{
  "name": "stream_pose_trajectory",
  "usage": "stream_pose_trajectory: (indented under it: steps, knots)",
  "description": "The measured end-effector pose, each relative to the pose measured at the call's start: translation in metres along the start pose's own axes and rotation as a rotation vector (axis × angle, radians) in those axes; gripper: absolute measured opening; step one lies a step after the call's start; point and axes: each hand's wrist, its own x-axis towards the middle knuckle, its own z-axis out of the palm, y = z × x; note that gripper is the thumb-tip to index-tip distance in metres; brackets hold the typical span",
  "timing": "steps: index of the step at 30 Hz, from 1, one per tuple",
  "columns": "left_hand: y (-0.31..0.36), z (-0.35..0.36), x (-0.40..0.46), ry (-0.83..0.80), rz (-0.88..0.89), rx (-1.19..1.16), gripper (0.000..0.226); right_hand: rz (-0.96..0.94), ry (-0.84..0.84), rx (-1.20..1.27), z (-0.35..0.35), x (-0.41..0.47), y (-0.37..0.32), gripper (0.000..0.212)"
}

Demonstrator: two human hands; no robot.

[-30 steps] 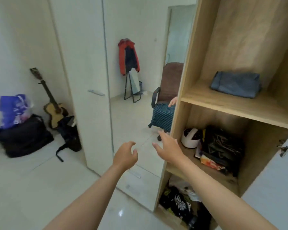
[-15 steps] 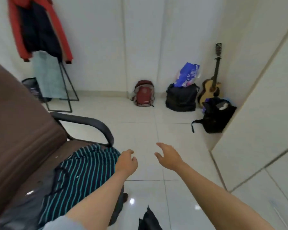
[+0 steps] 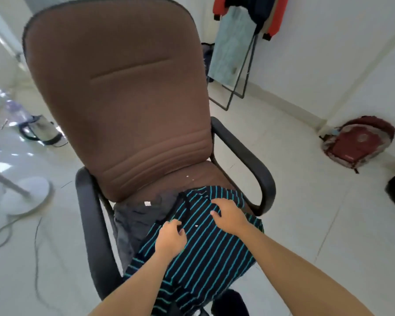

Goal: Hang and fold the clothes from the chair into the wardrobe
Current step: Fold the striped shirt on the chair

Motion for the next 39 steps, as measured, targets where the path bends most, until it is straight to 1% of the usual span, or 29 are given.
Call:
stream_pose_trajectory:
  steps: [3, 7, 12, 16, 19, 20, 22, 26, 28, 32, 34, 35, 37, 39]
  knots:
    - [-0.028, 0.001, 0.019, 0.026, -0.159, -0.04, 0.041, -0.095, -0.116, -0.078, 0.016, 0.06, -0.006, 0.047]
    - [-0.051, 0.013, 0.042, 0.13, -0.329, -0.073, 0.039, -0.188, -0.25, -0.218, 0.039, 0.132, 0.0, 0.046]
    - [-0.079, 0.025, 0.074, 0.156, -0.473, -0.072, 0.041, -0.247, -0.394, -0.305, 0.065, 0.2, 0.008, 0.047]
    - [-0.095, 0.033, 0.086, 0.199, -0.562, -0.037, 0.04, -0.297, -0.465, -0.354, 0.084, 0.235, 0.014, 0.053]
    - [-0.101, 0.035, 0.087, 0.221, -0.557, 0.005, 0.035, -0.289, -0.554, -0.379, 0.093, 0.247, 0.018, 0.058]
    - [-0.102, 0.034, 0.086, 0.216, -0.547, -0.002, 0.034, -0.286, -0.558, -0.394, 0.095, 0.249, 0.018, 0.058]
    - [-0.101, 0.031, 0.085, 0.192, -0.539, -0.038, 0.03, -0.288, -0.522, -0.41, 0.094, 0.249, 0.017, 0.054]
    - [-0.088, 0.025, 0.074, 0.162, -0.541, -0.028, 0.026, -0.381, -0.442, -0.363, 0.079, 0.239, 0.011, 0.033]
    - [-0.08, 0.02, 0.066, 0.175, -0.525, 0.03, 0.025, -0.422, -0.433, -0.365, 0.067, 0.233, 0.008, 0.034]
    - [-0.063, 0.004, 0.043, 0.237, -0.479, 0.121, 0.023, -0.476, -0.532, -0.392, 0.036, 0.21, -0.004, 0.035]
    - [-0.053, -0.001, 0.028, 0.263, -0.47, 0.06, 0.023, -0.505, -0.556, -0.4, 0.02, 0.194, -0.012, 0.032]
    - [-0.048, -0.002, 0.02, 0.281, -0.465, 0.011, 0.022, -0.518, -0.541, -0.395, 0.012, 0.184, -0.015, 0.031]
    - [-0.037, -0.004, 0.001, 0.326, -0.445, -0.059, 0.019, -0.538, -0.482, -0.374, -0.004, 0.161, -0.019, 0.032]
    - [-0.025, -0.005, -0.022, 0.384, -0.41, -0.105, 0.015, -0.554, -0.4, -0.34, -0.02, 0.136, -0.021, 0.038]
